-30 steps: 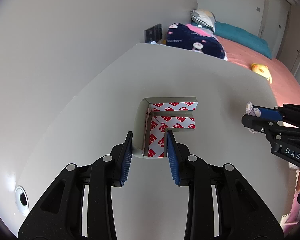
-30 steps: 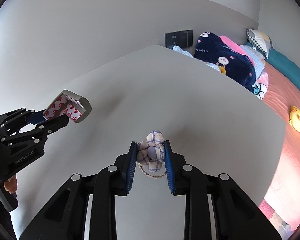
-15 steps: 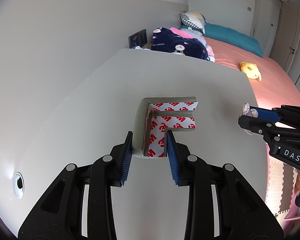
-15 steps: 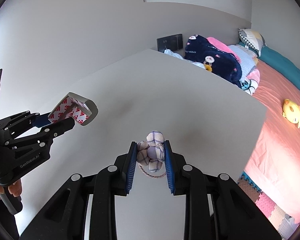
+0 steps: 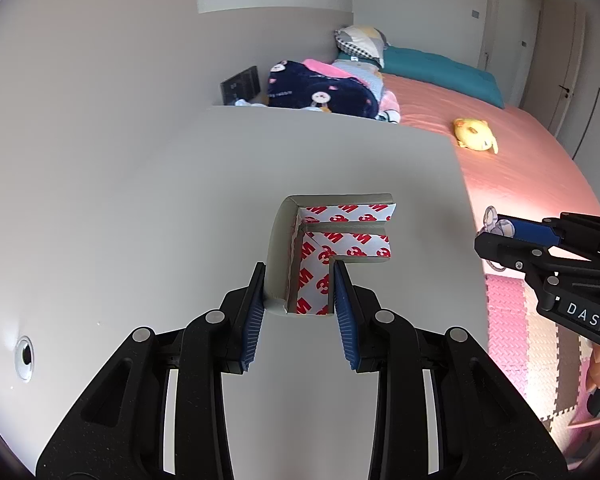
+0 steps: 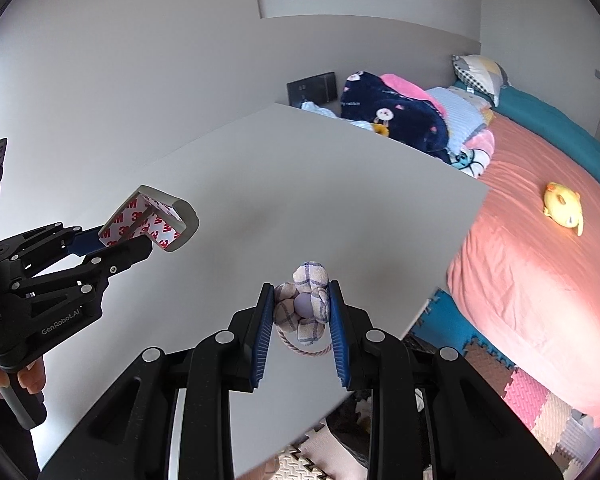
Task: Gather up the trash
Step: 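Lift and carry the corner piece and flower plush in both grippers over the black bin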
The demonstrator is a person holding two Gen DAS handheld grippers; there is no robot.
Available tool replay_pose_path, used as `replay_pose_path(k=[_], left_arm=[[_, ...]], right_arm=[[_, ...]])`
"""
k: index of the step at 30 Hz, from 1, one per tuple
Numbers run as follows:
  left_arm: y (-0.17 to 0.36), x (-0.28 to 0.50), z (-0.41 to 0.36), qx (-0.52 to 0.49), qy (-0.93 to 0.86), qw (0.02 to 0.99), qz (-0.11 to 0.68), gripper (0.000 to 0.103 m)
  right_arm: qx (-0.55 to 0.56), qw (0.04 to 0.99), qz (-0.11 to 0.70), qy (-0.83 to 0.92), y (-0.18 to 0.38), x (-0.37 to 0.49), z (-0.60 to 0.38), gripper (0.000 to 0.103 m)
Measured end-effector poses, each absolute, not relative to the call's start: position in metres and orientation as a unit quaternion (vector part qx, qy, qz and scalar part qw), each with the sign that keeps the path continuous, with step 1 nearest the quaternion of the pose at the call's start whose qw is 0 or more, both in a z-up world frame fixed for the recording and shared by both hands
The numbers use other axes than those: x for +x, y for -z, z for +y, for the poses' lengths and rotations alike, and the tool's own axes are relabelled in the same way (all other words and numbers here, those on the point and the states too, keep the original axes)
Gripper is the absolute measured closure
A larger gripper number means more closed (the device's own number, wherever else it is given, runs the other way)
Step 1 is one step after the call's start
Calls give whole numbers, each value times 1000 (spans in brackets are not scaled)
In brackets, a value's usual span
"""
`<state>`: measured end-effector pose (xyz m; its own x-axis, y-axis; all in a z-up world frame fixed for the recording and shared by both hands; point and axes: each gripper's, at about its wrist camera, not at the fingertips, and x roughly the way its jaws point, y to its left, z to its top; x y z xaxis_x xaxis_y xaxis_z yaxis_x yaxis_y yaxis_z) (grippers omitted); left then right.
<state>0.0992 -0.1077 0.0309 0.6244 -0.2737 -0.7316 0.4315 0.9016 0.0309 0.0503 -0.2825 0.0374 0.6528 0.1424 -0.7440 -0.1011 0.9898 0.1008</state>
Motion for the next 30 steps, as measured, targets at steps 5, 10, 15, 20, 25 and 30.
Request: replay_pose_path(k=[5, 10, 15, 20, 25, 30], left_arm=[[-30, 88, -126, 108, 212, 892, 384, 70], [-30, 77, -146, 111, 231, 889, 380, 70], [-29, 70, -169, 117, 249, 884, 378, 70], [-25, 63, -192, 127, 266, 878, 377, 70], [-24, 57, -214, 134, 285, 872, 375, 70], [-25, 51, -231, 140, 298, 868, 372, 70]], right_arm=[[32, 911, 408, -54, -39, 34, -299, 75], [40, 912, 406, -36, -38, 18, -320, 75], [43, 914, 403, -18, -39, 3, -339, 75], [53, 915, 400, -3, -39, -9, -358, 75], [58, 915, 399, 12, -38, -20, -375, 75], [65, 915, 397, 27, -38, -30, -392, 75]])
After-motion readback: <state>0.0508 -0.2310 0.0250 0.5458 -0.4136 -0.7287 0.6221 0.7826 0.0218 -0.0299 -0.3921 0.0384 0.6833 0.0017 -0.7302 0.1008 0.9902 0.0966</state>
